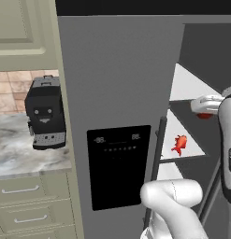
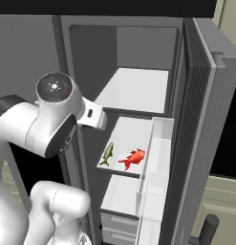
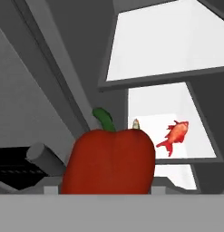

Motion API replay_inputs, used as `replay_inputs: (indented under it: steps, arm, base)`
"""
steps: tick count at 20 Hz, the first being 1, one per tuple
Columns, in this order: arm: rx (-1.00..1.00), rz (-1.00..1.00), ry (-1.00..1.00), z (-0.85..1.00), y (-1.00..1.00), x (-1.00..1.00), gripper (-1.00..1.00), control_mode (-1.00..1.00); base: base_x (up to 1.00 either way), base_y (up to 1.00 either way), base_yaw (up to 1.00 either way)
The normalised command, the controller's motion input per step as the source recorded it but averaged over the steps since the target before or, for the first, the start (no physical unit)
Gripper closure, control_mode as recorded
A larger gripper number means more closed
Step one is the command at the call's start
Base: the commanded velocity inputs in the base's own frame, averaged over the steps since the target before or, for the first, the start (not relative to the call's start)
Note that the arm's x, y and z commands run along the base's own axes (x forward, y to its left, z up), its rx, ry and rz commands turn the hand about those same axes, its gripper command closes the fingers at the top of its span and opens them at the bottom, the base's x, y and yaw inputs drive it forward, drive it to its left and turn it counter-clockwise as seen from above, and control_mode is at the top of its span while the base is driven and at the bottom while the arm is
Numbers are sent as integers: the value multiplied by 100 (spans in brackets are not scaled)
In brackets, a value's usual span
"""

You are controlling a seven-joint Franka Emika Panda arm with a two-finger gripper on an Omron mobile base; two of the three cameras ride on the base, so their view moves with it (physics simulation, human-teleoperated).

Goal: Gather the bell pepper and squash from the fridge and place them on a tray on the dining counter. Then gather the fishs from the fridge and place them on the other tray.

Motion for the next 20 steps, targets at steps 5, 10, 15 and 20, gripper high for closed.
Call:
replay_inputs:
  steps: [5, 10, 15, 20]
  arm:
    - [-4, -7, -2, 21, 48, -56, 100, -100]
    - [-4, -9, 0, 48, 17, -56, 100, -100]
    - [-1, -1, 0, 6, 5, -16, 100, 100]
    - [0, 0, 0, 0, 0, 0, 100, 100]
  base:
    - [0, 0, 0]
    - [0, 0, 0]
    - [-72, 11, -1]
    - [-100, 67, 0]
